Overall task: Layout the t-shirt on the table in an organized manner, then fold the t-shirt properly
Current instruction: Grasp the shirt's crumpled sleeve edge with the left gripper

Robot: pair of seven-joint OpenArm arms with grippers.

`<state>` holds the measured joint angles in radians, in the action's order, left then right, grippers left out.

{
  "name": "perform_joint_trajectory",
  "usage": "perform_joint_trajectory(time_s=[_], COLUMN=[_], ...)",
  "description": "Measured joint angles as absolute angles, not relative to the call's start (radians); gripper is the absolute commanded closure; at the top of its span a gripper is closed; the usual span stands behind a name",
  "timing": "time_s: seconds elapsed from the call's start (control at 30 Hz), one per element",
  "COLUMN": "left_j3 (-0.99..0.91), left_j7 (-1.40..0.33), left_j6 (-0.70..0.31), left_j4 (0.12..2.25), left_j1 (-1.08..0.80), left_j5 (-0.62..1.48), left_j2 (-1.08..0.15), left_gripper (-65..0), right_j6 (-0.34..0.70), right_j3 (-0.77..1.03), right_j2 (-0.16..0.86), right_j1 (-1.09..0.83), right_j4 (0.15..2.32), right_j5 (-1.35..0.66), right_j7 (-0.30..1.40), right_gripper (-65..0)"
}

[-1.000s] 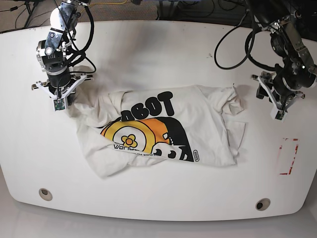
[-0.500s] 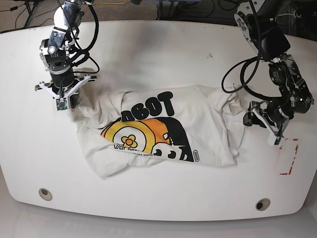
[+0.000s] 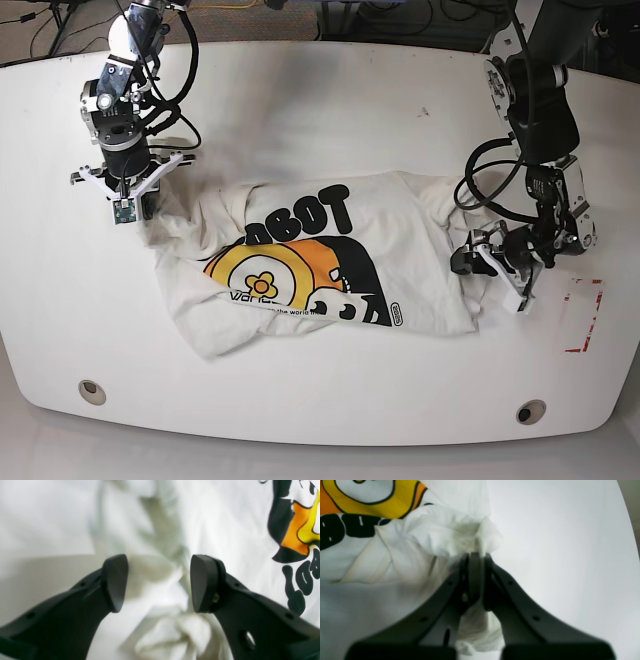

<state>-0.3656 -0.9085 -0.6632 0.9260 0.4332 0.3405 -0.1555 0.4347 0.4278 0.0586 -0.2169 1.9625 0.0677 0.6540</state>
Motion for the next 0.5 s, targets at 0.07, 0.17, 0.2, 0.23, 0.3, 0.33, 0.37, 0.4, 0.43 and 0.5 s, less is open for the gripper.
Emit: perform_joint_trajectory(time_s=[0.07,0.17,0.2,0.23,0.3,0.33,0.37,0.4,0.43,0.5], left_j3=[-0.35,-0.35,-0.35,-0.35,-0.35,-0.351,-0.35,-0.35,-0.35,-0.348], left_j7=[-0.885,-0.862,-0.846,-0.843,-0.829,-0.823,-0.819,-0.818,-0.817,-0.818], left_j6=[-0.664,-0.664,-0.664,-0.664,-0.664,-0.664,-0.668,-0.667,-0.668,-0.661], left_j4=[0.89,0.86,0.847,0.841,0.827,0.825,0.821,0.821,0.821,0.82], left_j1=[0.441,0.45,0.452,0.452,0.454,0.454,0.454,0.454,0.453,0.45], left_j5=[0.342,0.354,0.354,0.354,0.364,0.364,0.364,0.365,0.366,0.369], left_j2=[-0.156,-0.157,-0.16,-0.16,-0.162,-0.163,-0.165,-0.166,-0.17,-0.176], left_gripper=[-37.6,-37.6,-37.5,-37.4,-37.2,-37.2,-37.1,-36.8,-34.9,-30.8], right_j6=[0.434,0.435,0.436,0.435,0.435,0.435,0.435,0.435,0.435,0.435], right_j3=[0.429,0.428,0.428,0.429,0.43,0.432,0.432,0.432,0.432,0.432], right_j2=[0.058,0.058,0.058,0.058,0.059,0.059,0.059,0.059,0.058,0.058], right_j1=[-0.217,-0.217,-0.216,-0.215,-0.212,-0.211,-0.209,-0.207,-0.206,-0.203], right_j4=[1.963,1.963,1.963,1.963,1.963,1.963,1.963,1.963,1.963,1.963], right_j5=[0.068,0.067,0.067,0.068,0.068,0.068,0.068,0.068,0.068,0.067], right_j7=[0.655,0.654,0.654,0.654,0.654,0.654,0.654,0.655,0.655,0.652], right_gripper=[-0.2,-0.2,-0.2,-0.2,-0.2,-0.2,-0.2,-0.2,-0.2,-0.2])
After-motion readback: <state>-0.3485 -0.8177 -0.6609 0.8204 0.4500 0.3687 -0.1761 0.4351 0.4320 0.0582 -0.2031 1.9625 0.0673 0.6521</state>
